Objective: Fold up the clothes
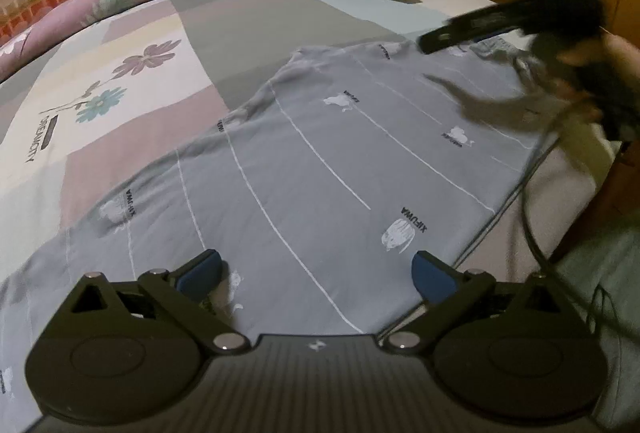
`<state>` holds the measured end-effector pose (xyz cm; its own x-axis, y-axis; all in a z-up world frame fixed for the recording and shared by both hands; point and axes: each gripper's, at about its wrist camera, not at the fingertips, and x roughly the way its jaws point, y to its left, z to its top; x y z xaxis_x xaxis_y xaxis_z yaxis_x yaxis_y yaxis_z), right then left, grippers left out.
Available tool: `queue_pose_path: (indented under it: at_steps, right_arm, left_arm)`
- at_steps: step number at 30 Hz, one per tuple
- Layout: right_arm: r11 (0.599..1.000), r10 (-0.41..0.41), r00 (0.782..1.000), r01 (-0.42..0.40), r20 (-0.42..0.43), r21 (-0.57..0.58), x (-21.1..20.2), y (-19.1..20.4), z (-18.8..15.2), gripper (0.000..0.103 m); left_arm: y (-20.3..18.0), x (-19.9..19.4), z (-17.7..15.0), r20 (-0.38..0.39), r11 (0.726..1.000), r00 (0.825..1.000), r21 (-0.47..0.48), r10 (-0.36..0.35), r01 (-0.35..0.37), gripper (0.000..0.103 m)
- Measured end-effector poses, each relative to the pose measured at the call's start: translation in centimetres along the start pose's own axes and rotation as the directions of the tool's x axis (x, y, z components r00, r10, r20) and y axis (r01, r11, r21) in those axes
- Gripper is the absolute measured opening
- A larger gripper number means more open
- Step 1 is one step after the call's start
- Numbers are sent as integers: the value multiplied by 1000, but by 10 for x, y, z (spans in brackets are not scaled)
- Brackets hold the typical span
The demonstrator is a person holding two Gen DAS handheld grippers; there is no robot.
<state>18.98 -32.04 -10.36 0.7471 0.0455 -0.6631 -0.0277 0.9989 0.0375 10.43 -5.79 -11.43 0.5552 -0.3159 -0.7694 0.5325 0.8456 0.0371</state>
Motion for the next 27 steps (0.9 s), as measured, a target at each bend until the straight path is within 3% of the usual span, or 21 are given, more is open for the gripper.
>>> queue_pose_path:
  at_steps: [2,5,6,8,11,15,19,21,24,27]
  right_arm:
    - [999,-37,998,38,-43,16,21,-12,-4,103]
    - [998,-54,998,53,-22,-16,14,-17,-13,103]
    - [995,-102,994,101,-46,-25,8,-12,-12,103]
    - [992,-122,991,119,-52,-49,-11,2,-13,103]
    - [997,-51,998,48,-33,-65,-46,28,-22,103]
    - [999,35,999,-36,-25,-38,-80,64,-44,103]
    - [996,88,995,-88,-35,16,-90,92,-64,103]
    - [994,104,993,-101,-52,51,-90,102,-69,103]
    - [992,112,992,-107,-61,72,-94,112,-70,103]
    - [993,110,992,-107,-53,58,-102,120,-67,103]
  left_arm:
    - [0,-2,-3,-1,1000,1000,-12,-1,1,101]
    - [4,-11,-7,-6,1000,1000,-14,-4,4,101]
    - [6,-16,-8,-2,1000,1000,-11,-4,4,101]
    - [18,-31,-11,32,1000,999,-3,24,-24,101]
    - [50,-48,-19,69,992,989,-4,127,-127,101]
    - [111,-61,-39,41,964,966,-89,254,-250,101]
    - [161,-65,-67,8,942,962,-205,275,-267,101]
    - [183,-66,-83,-25,920,971,-314,238,-233,101]
    - [204,-87,-101,23,882,984,-448,174,-145,101]
    - [225,-111,-117,54,833,983,-539,177,-121,101]
